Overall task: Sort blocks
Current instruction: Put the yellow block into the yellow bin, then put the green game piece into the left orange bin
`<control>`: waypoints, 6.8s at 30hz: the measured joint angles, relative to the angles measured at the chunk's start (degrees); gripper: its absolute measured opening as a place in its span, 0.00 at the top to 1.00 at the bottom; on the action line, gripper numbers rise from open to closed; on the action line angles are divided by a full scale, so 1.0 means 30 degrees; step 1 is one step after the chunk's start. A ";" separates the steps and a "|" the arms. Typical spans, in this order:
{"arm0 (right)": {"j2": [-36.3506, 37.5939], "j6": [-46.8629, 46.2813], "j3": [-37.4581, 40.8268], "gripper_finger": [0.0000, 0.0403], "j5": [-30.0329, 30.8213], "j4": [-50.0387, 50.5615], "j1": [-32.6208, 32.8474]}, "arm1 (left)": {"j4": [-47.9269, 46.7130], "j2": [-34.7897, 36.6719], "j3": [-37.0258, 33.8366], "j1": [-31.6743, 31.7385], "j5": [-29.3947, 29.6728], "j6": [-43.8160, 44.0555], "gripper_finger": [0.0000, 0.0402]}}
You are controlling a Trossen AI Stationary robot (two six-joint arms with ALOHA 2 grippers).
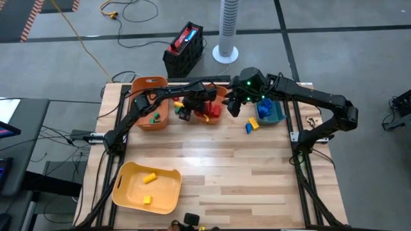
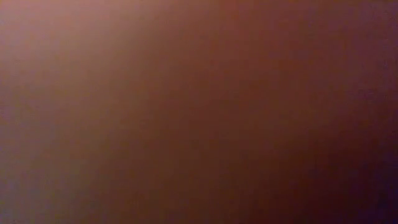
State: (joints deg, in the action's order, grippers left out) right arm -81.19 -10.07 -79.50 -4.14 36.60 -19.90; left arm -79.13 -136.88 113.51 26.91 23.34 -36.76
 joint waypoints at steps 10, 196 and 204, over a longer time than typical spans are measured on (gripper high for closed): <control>0.0000 0.0000 0.0000 0.55 -0.0055 0.0045 0.0000 | -0.0006 0.0000 0.1598 -0.0091 0.0011 0.0396 0.69; 0.1457 -0.2055 0.0576 0.55 0.1399 0.0215 0.1129 | 0.2943 0.5304 -0.6572 0.2060 -0.7781 1.1192 0.34; 0.1457 -0.1989 0.0576 0.55 0.1399 0.0217 0.1100 | 0.2581 0.5304 -0.6586 0.1043 -0.6711 0.8093 0.34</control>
State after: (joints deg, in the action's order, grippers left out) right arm -76.82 -16.03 -77.78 0.05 37.25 -16.60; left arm -71.39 -120.97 93.76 30.04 3.21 -12.48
